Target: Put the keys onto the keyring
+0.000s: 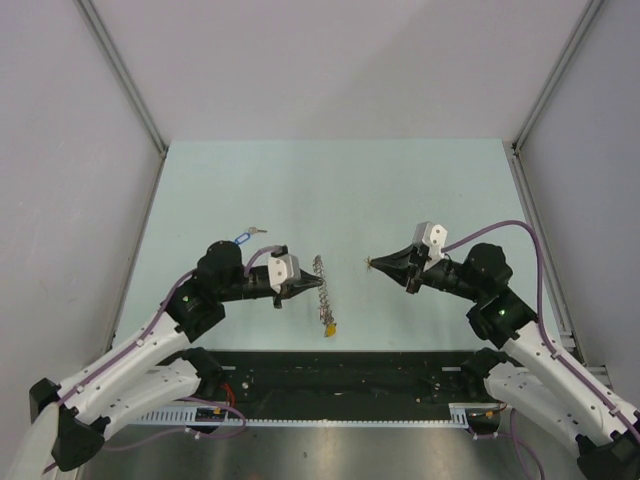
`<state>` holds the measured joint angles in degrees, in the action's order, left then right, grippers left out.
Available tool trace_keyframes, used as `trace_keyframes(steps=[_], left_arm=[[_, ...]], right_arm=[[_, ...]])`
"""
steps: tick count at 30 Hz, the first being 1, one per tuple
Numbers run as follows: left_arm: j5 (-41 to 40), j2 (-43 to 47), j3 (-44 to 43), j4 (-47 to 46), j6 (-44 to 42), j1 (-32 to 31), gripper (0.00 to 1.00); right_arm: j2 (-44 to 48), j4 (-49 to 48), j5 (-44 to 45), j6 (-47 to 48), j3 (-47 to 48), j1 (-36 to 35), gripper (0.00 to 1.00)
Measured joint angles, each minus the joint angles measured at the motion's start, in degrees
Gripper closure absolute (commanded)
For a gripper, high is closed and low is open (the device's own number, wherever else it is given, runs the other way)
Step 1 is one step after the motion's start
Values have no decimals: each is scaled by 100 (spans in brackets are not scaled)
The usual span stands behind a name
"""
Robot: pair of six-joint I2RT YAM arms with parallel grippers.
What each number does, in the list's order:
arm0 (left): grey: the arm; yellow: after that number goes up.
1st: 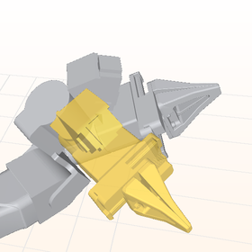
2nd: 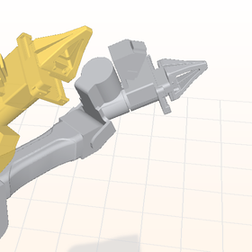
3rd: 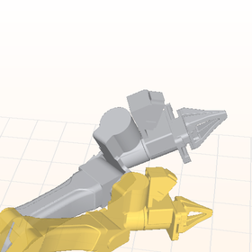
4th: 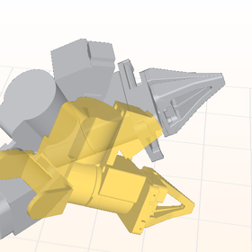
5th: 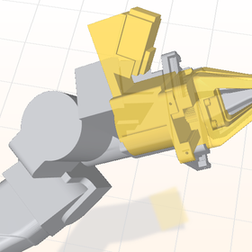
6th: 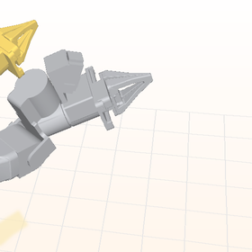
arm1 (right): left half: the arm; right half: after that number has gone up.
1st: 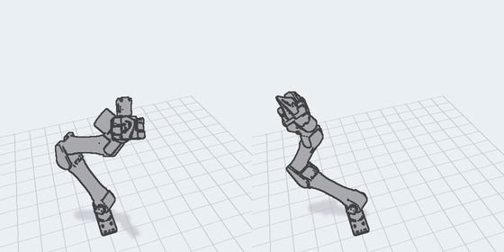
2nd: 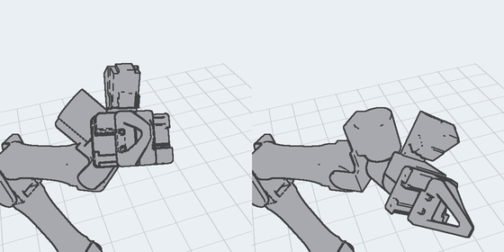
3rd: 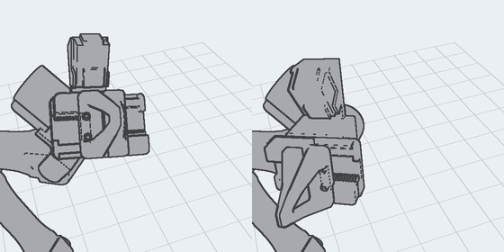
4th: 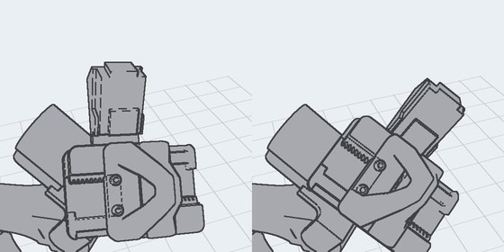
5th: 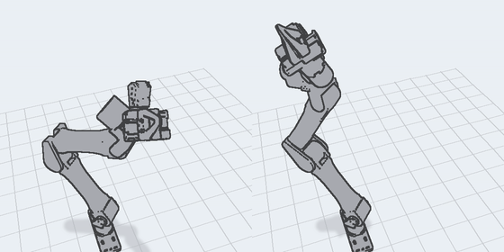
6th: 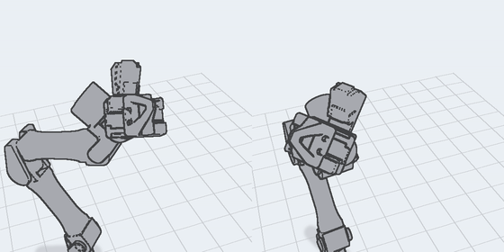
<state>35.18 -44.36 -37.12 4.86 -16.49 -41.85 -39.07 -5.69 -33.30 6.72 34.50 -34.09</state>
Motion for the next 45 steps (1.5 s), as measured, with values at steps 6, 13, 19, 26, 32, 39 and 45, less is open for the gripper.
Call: trace_keyframes(steps=[6,13,19,26,32,39,45], left_arm=[[177,-181,-297,-9,-2,24,100],[302,-592,-874,140,-146,37,99],[525,-1038,-1152,367,-538,42,100],[929,-1196,-942,297,-702,42,100],[1207,-1235,-586,15,-664,42,99],[1375,-1222,-223,-352,-645,81,100],[1884,-1213,-92,-734,-549,450,100]], right_arm=[[-74,-299,-828,-61,0,-2,100],[-267,-699,-1423,83,0,-11,100],[-439,-927,-1709,160,0,-39,100],[-623,-931,-1655,374,0,-310,100],[-767,-693,-1322,658,0,-562,100],[-1102,-457,-907,968,0,-885,100],[-1174,-297,-608,1139,0,-1045,100]])
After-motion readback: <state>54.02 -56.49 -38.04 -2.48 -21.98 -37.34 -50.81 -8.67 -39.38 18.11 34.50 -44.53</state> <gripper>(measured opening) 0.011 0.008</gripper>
